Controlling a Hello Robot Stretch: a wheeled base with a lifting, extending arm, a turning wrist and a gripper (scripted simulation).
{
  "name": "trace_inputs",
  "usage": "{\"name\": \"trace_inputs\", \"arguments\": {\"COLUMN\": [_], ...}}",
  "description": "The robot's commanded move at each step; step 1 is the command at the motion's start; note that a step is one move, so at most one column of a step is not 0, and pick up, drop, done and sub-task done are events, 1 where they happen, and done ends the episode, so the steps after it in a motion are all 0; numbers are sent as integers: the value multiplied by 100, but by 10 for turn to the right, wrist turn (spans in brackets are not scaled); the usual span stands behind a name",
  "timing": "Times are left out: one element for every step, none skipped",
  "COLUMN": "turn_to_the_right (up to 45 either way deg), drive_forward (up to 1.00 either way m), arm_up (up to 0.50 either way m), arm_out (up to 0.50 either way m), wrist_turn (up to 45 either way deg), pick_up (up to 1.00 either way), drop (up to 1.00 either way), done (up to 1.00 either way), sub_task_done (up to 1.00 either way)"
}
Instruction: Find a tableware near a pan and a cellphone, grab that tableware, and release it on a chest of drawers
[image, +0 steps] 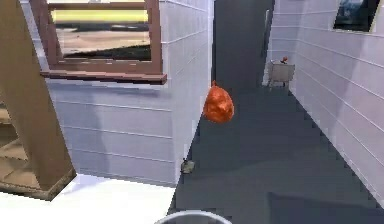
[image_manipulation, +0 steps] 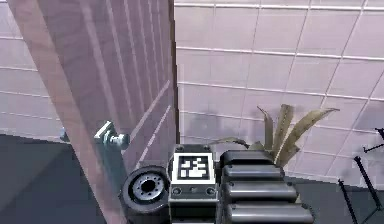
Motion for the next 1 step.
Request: {"name": "trace_inputs", "arguments": {"turn_to_the_right": [0], "drive_forward": [45], "arm_up": [0], "arm_out": [0], "wrist_turn": [0], "pick_up": [0], "drop": [0], "done": [0], "sub_task_done": [0]}}
